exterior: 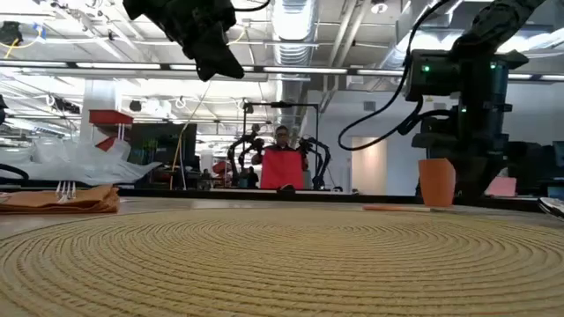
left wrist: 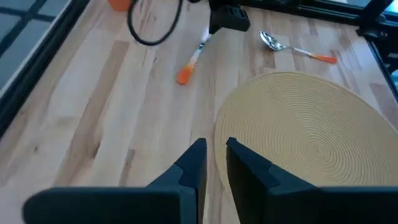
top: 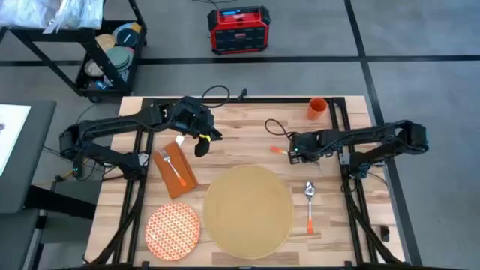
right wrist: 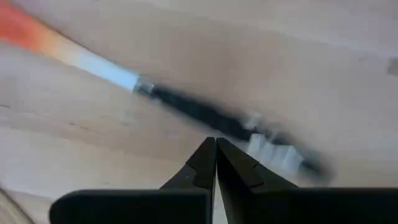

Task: Set table place
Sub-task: Put the table knife on the placemat

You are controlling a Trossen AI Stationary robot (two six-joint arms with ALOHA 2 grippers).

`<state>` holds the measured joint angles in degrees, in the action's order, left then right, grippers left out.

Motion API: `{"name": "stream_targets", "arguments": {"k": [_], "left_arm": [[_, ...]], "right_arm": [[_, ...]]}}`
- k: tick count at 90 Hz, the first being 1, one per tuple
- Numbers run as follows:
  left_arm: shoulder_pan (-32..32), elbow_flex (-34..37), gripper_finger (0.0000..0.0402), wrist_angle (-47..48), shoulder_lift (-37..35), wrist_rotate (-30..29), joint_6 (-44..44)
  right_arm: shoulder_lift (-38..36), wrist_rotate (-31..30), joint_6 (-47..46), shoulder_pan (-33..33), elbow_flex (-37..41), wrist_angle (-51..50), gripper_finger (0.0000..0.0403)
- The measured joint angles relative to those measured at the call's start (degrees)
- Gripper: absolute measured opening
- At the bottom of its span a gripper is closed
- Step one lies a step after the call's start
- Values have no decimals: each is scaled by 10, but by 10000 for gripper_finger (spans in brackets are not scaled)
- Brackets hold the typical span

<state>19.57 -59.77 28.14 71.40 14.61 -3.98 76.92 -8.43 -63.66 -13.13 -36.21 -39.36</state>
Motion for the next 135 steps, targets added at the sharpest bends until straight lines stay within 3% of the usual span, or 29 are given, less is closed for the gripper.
{"name": "stream_targets", "arguments": {"k": [14,29,50,73,88,111,129,135], "left_arm": [[0,0,42,-1,0,0,1],[2,0,42,0,0,0,7],[2,0,42,13,0,0,7],[2,0,42,24,0,-1,13],[-7,11,42,27,0,0,16],[-14,33,42,8,1,0,42],[-16,38,42,11,1,4,64],[-19,38,42,8,0,44,69]], "right_arm": [[45,-1,63,-29,-46,77,0],[130,-7,87,-67,-105,17,0],[185,-8,116,-57,-129,5,0],[142,-50,113,-23,-165,-28,0],[137,-78,128,-43,-165,-32,0],[201,-23,158,-77,-166,36,0],[233,-8,157,-46,-168,54,0],[230,-9,156,-28,-168,61,0]]}}
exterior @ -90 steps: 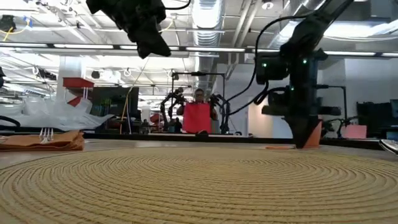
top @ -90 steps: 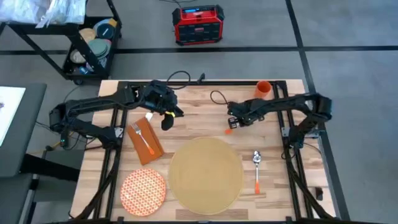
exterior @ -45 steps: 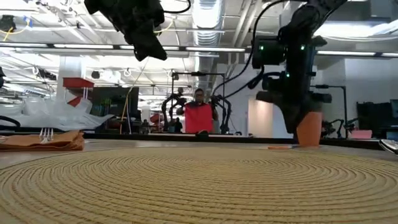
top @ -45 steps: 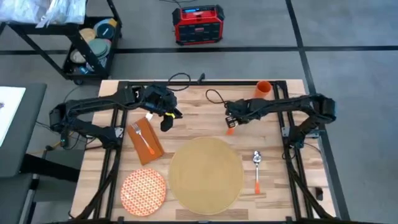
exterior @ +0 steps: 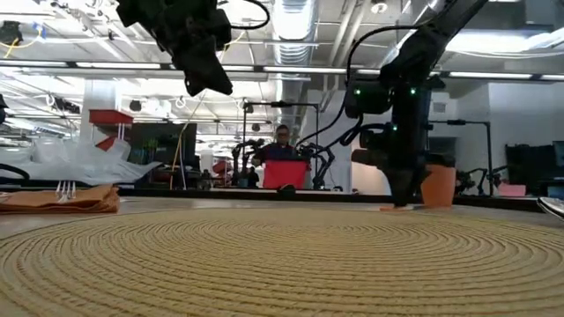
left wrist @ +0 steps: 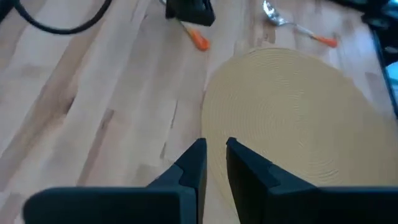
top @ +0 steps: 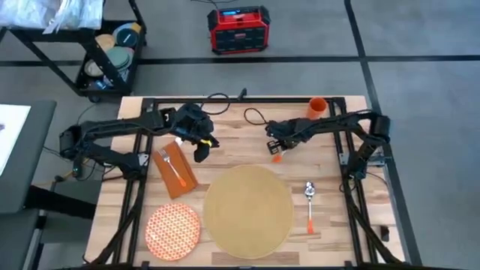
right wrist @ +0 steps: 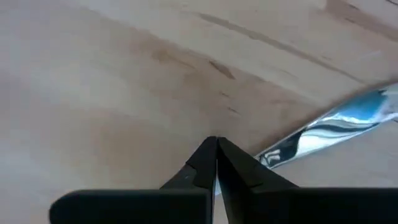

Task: Set table place
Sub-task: Put the table knife on the placemat

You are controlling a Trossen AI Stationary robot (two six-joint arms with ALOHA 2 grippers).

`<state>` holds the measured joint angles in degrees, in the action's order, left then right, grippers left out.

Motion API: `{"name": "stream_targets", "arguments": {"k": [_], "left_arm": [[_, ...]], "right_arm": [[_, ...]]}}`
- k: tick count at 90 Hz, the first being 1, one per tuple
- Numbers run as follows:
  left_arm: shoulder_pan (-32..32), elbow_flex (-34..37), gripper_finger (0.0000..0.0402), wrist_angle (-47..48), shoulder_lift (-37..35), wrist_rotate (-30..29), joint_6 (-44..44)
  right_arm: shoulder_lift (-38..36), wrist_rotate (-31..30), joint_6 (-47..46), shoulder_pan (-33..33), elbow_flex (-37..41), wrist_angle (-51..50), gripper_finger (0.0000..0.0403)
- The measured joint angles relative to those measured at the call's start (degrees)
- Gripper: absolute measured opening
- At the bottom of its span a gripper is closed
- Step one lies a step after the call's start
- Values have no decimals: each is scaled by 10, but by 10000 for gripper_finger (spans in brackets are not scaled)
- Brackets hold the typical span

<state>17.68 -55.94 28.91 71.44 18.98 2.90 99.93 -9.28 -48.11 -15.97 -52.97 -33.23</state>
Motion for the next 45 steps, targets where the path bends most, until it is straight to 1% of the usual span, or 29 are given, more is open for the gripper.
{"name": "stream_targets", "arguments": {"k": [9,17,22,26,32,38,45], "left_arm": [[-15,0,38,-29,10,78,4],[-37,0,25,-63,38,112,13],[-48,0,14,-88,65,124,17],[-58,0,7,-108,89,145,26],[-73,0,2,-150,128,186,55],[-88,0,1,-200,170,236,85],[-106,0,0,-261,215,280,114]], "right_arm": [[-16,14,-14,16,2,8,0],[-37,33,-19,23,3,6,0],[-55,32,-19,24,3,6,0],[-68,24,-19,25,3,3,0],[-85,12,-18,31,2,-8,0],[-103,12,-15,39,2,-20,0],[-126,12,-4,47,2,-41,0]]}}
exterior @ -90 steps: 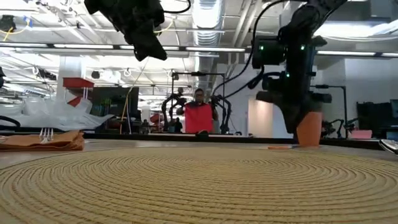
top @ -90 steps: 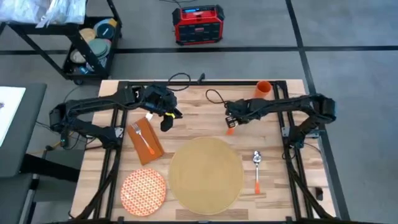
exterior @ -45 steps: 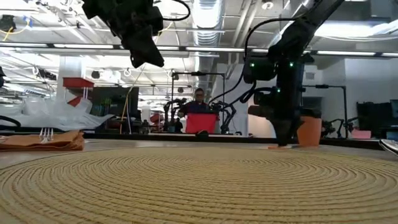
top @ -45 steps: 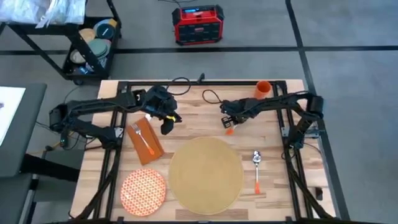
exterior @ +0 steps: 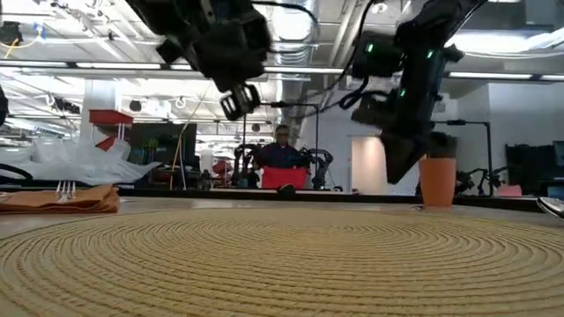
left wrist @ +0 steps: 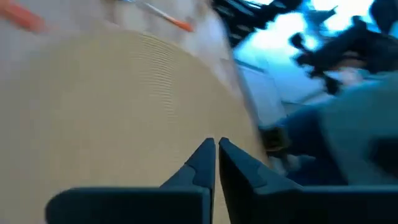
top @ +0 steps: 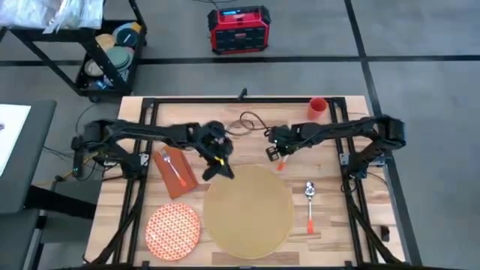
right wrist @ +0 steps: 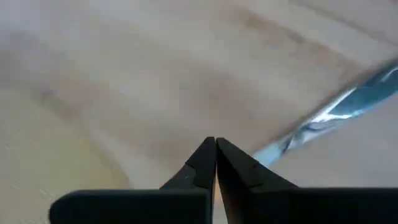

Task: Set table place
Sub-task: Put the table knife on the placemat

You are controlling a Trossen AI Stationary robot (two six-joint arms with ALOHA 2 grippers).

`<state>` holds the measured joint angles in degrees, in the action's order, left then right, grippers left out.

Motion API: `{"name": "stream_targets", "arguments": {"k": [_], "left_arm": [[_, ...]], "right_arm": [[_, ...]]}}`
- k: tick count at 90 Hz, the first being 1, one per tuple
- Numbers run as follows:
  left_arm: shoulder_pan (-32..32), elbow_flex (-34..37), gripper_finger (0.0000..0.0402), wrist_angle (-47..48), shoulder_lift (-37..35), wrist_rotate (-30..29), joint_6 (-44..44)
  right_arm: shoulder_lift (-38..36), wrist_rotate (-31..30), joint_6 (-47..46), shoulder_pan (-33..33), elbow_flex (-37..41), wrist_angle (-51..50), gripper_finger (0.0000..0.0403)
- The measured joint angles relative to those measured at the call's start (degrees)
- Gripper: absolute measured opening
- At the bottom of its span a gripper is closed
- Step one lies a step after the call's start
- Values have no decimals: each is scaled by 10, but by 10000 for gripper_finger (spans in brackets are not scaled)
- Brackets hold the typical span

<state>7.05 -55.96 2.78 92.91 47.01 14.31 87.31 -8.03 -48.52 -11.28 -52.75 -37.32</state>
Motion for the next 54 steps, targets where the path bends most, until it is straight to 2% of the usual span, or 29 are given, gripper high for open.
{"name": "stream_targets", "arguments": {"k": [10,35,54], "left_arm": [[-14,0,0,-44,52,9,9],[-27,-3,0,-43,173,-67,29],[-35,-7,0,-44,184,-85,34]], "right_arm": [[-28,-10,9,7,0,-29,0],[-80,-16,18,18,0,-53,0],[-51,-30,23,12,13,-74,6]]}}
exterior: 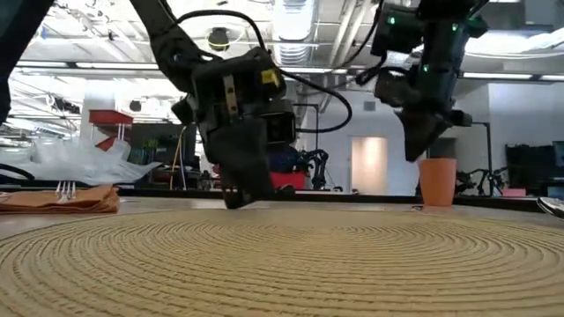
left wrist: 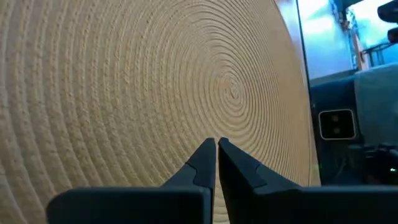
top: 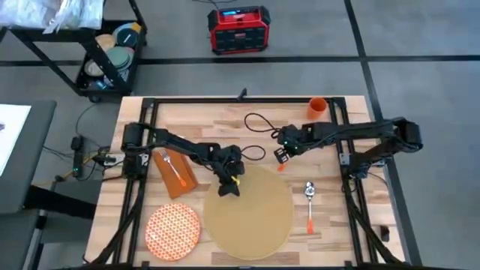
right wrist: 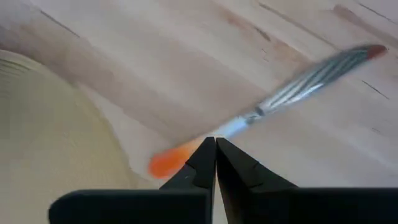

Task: Set table place
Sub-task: Put the table knife on the placemat

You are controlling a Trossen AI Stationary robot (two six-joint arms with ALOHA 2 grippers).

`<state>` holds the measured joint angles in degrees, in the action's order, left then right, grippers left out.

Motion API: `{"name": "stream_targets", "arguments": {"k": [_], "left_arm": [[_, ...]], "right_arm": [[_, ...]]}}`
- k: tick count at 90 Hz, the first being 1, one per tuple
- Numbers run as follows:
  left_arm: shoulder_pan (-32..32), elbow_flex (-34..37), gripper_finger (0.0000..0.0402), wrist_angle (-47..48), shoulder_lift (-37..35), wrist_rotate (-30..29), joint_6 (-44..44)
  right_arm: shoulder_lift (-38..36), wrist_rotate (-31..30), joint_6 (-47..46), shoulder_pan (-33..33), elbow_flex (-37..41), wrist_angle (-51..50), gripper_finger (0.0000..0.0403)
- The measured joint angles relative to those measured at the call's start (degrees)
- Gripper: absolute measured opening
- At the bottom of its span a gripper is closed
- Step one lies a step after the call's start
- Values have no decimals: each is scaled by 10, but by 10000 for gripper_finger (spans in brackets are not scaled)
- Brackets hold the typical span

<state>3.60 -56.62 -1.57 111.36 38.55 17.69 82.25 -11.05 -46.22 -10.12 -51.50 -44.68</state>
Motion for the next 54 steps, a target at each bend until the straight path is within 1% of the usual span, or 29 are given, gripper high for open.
{"name": "stream_targets", "arguments": {"k": [7,15,24,33,42,46,54], "left_arm": [[4,1,0,7,-6,-6,-4],[12,2,0,9,-8,-9,-7],[18,2,0,10,-8,-9,-11],[20,2,0,10,-8,-9,-25],[21,2,0,9,-8,-9,-29],[21,2,0,10,-8,-9,-31],[21,2,0,11,-8,-9,-35]], "right_arm": [[25,0,-12,-14,9,0,24],[50,3,-35,-34,19,2,54],[76,4,-34,-59,22,25,77],[94,4,-30,-79,21,54,80],[119,11,-29,-96,20,62,79],[127,24,-24,-101,19,68,78],[151,73,-19,-108,17,78,78]]}}
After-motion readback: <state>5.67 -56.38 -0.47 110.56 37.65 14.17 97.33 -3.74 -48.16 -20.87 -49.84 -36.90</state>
